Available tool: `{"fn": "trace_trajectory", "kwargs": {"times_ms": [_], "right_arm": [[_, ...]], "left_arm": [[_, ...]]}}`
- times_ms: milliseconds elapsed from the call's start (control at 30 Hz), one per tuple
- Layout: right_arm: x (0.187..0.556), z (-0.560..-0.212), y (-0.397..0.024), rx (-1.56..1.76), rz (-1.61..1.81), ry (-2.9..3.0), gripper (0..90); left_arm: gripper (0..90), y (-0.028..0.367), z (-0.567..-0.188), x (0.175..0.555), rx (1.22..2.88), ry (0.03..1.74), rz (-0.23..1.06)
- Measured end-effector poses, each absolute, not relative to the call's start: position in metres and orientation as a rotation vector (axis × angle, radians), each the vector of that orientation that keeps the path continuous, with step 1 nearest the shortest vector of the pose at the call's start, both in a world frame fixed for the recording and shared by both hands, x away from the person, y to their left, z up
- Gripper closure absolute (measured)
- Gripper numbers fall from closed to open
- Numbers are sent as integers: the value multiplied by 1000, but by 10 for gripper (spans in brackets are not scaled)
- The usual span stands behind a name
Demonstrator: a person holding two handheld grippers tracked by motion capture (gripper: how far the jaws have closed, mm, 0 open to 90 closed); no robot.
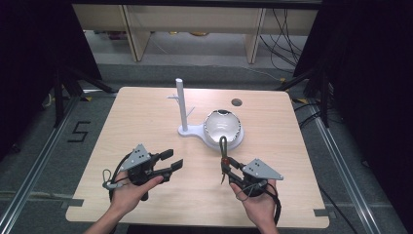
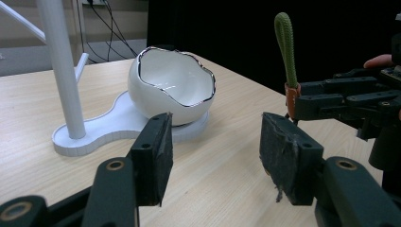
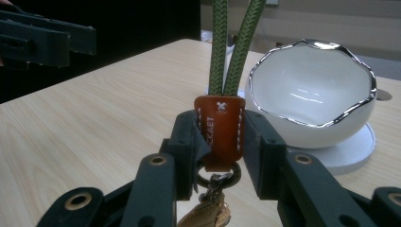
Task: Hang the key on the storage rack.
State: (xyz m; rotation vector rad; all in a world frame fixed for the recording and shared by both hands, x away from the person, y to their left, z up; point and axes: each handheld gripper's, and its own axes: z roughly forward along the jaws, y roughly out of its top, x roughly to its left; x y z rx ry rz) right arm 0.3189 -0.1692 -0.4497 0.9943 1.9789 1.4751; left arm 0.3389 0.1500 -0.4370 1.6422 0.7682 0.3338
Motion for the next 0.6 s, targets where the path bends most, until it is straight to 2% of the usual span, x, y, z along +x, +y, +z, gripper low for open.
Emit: {"fn": "trace_trajectory", "kwargs": {"times_ms": [233, 600], "right_arm": [[317, -451, -159, 997, 1487, 2008, 678], [317, -450, -148, 955, 1504, 2016, 678]], "left_arm": [[466, 141, -432, 340, 1633, 740, 323], [572, 121, -420, 345, 1614, 690, 249]]}}
